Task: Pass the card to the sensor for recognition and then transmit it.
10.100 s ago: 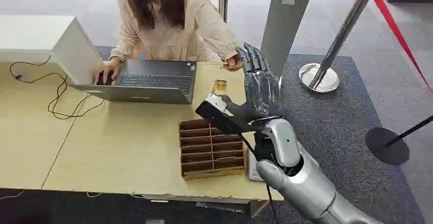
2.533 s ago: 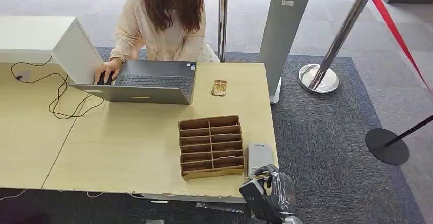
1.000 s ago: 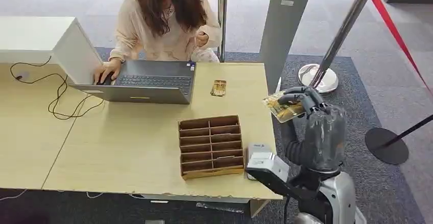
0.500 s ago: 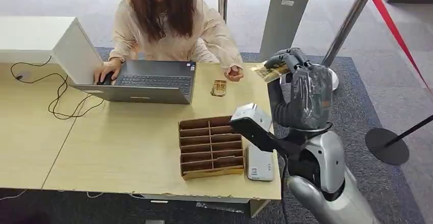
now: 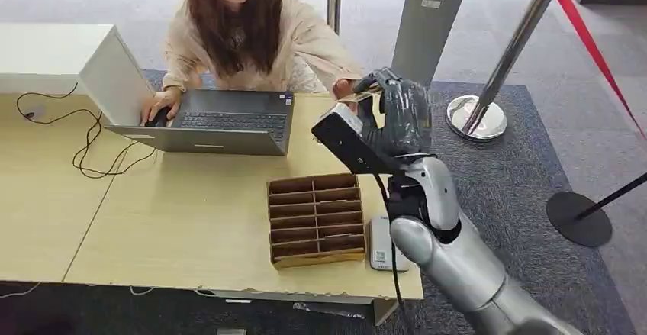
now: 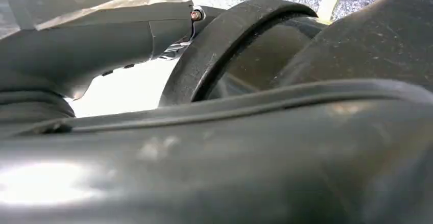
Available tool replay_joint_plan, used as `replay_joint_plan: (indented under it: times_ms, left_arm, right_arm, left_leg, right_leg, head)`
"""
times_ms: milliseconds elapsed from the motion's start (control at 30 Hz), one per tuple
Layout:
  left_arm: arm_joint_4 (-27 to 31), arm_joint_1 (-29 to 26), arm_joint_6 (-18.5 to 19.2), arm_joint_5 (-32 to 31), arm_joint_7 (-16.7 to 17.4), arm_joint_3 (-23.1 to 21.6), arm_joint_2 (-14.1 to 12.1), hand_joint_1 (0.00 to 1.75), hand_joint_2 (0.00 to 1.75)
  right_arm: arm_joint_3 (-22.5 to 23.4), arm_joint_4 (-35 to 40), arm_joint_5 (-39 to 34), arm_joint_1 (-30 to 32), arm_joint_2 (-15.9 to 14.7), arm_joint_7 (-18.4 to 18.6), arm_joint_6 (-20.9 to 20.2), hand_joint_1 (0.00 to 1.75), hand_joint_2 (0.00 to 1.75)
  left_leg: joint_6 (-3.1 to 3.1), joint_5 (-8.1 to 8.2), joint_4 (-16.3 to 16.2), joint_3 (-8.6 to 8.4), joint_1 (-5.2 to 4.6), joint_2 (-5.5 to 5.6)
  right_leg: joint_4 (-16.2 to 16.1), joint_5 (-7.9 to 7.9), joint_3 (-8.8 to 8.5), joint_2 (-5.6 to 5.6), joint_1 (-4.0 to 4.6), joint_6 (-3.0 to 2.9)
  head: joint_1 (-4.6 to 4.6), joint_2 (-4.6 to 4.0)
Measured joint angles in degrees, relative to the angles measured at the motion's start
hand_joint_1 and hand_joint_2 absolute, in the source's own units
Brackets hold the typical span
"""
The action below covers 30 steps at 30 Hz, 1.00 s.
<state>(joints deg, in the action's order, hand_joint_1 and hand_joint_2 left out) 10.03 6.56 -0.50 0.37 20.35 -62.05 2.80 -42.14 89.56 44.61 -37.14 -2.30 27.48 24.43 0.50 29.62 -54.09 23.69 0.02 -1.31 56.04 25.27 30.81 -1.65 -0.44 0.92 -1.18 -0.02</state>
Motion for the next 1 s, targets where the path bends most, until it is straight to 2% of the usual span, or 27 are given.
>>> replay_joint_plan:
  times_ms: [300,533,600,633,667,700,733,767,800,1000]
  left_arm:
    - [0.0,0.0,0.0,-0.2,0.0,-0.1,0.0,0.0,0.0]
    - [0.0,0.0,0.0,-0.4,0.0,-0.2,0.0,0.0,0.0]
    - [0.0,0.0,0.0,-0.4,0.0,-0.2,0.0,0.0,0.0]
    - [0.0,0.0,0.0,-0.4,0.0,-0.2,0.0,0.0,0.0]
    - [0.0,0.0,0.0,-0.4,0.0,-0.2,0.0,0.0,0.0]
    - [0.0,0.0,0.0,-0.4,0.1,-0.2,0.0,0.0,0.0]
    - [0.0,0.0,0.1,-0.4,0.1,-0.2,0.0,0.0,0.0]
    - [0.0,0.0,0.1,-0.4,0.1,-0.2,0.0,0.0,0.0]
    - [0.0,0.0,0.1,-0.4,0.2,-0.2,0.0,0.0,0.0]
    - [0.0,0.1,0.3,-0.4,0.8,-0.2,0.0,0.0,0.0]
  right_arm:
    - [-1.6,-9.0,-0.2,-1.0,3.6,-0.5,0.2,1.75,1.75]
    - [-2.5,-14.0,0.1,-1.1,5.2,-0.8,0.7,1.75,1.75]
    - [-2.6,-15.2,0.3,-1.2,5.4,-0.8,0.7,1.66,1.75]
    - [-2.7,-15.6,0.5,-1.2,5.6,-0.9,0.7,1.52,1.75]
    - [-2.7,-16.1,0.7,-1.2,5.8,-0.9,0.7,1.52,1.75]
    - [-2.8,-16.5,1.0,-1.2,5.9,-1.0,0.7,0.7,1.75]
    - [-2.8,-16.9,1.1,-1.3,6.1,-1.1,0.6,0.1,1.75]
    - [-2.9,-17.2,1.1,-1.3,6.3,-1.1,0.6,0.1,1.75]
    - [-3.0,-17.5,1.2,-1.3,6.5,-1.2,0.6,0.0,1.75]
    - [-3.3,-18.8,1.3,-1.3,7.4,-2.6,0.9,0.0,1.75]
  left_leg:
    - [0.0,0.0,0.0,-0.02,0.0,0.0]
    - [0.0,0.0,0.0,-0.03,-0.01,-0.01]
    - [0.0,0.0,0.0,-0.03,-0.01,-0.01]
    - [0.0,0.0,0.0,-0.03,-0.01,-0.01]
    - [0.0,0.0,0.0,-0.03,-0.01,-0.01]
    - [0.0,0.0,0.0,-0.03,0.0,-0.01]
    - [0.0,0.0,0.0,-0.04,0.0,-0.01]
    - [0.0,0.0,0.0,-0.04,0.0,-0.01]
    - [0.0,0.0,0.0,-0.04,0.0,-0.01]
    - [0.0,0.0,0.0,-0.04,-0.01,-0.02]
  right_leg:
    - [0.0,0.0,0.01,0.0,0.0,0.0]
    - [0.0,0.0,0.01,0.0,0.0,0.0]
    - [0.0,0.0,0.01,0.0,0.0,0.0]
    - [0.0,0.0,0.01,0.0,0.0,0.0]
    - [0.0,0.0,0.01,0.0,0.0,0.0]
    - [0.0,0.0,0.01,0.0,0.0,0.0]
    - [0.0,0.0,0.01,0.0,0.01,0.0]
    - [0.0,0.0,0.01,0.0,0.01,0.0]
    - [0.0,0.0,0.02,0.0,0.01,0.0]
    - [0.0,0.0,0.02,0.0,0.01,0.0]
  head:
    - [0.02,0.0]
    - [0.02,0.0]
    - [0.02,0.0]
    - [0.02,0.0]
    - [0.02,0.0]
    - [0.02,0.0]
    - [0.02,-0.02]
    - [0.02,0.0]
    - [0.02,0.0]
    - [0.02,0.0]
